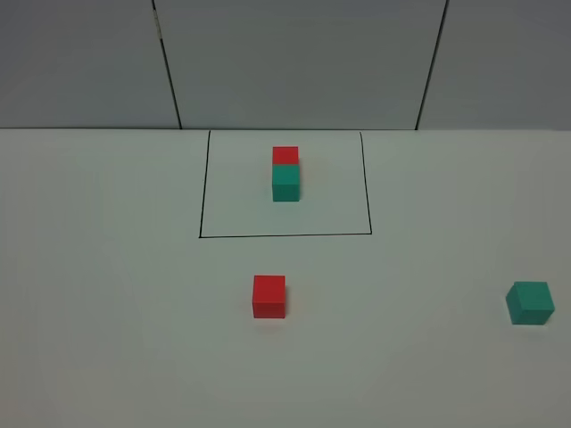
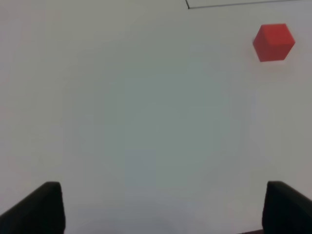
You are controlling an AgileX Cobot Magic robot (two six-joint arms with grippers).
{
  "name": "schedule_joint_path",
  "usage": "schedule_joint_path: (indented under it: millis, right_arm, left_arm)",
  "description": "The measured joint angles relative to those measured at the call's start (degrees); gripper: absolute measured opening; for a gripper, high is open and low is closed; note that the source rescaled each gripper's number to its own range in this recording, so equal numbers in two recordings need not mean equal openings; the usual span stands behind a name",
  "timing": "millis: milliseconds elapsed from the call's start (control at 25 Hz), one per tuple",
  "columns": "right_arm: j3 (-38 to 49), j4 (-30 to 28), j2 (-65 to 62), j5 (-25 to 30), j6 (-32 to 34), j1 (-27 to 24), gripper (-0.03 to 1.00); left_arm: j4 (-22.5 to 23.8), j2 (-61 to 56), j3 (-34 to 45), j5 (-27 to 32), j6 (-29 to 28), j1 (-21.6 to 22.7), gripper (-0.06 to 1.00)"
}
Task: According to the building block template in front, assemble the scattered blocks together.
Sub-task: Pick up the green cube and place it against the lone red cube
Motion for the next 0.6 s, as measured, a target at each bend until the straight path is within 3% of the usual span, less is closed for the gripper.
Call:
schedule_joint_path:
  millis: [320,600]
  right_arm:
    - [0.0,0.0,0.0,0.0,0.0,0.0,0.59]
    - [0.0,0.0,0.0,0.0,0.0,0.0,0.59]
  left_arm:
    - [0.01,-3.09,2.56,-1.22,-0.04,0.55,0.83]
    - [2.93,-5.89,3.06,-0.83,-2.67,0.55,0.83]
